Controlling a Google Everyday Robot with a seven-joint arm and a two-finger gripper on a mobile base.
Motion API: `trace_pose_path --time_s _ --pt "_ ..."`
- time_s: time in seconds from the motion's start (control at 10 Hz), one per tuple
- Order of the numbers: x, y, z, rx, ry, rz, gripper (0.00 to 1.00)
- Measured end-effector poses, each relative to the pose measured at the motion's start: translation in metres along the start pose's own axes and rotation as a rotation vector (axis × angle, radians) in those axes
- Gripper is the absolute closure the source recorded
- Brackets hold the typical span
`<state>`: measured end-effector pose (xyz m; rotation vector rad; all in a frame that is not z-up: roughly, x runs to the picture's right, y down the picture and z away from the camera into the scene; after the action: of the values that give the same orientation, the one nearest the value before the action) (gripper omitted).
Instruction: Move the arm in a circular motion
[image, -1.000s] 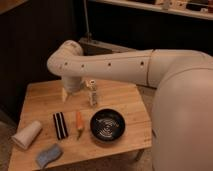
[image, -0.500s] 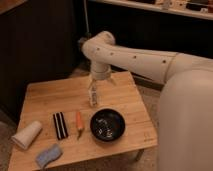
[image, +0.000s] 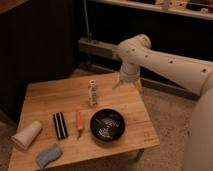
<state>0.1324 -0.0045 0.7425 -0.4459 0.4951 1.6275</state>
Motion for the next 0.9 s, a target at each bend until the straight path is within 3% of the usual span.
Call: trace_pose_path --time_s 0.1,0.3,0.5,0.7,0.9 --pt "0.012 -0.033 0.0 0.007 0.0 0.045 0.2" --pt "0.036 -0.075 0.0 0.019 -0.006 0.09 0.2" --pt "0.082 -0.112 -0.001 0.022 -0.016 0.097 0.2" --pt "0.141 -0.122 -0.002 0.0 -0.023 0.075 0.2" --pt "0.19 -0.111 -0.002 -0.047 -0.017 0.035 0.2"
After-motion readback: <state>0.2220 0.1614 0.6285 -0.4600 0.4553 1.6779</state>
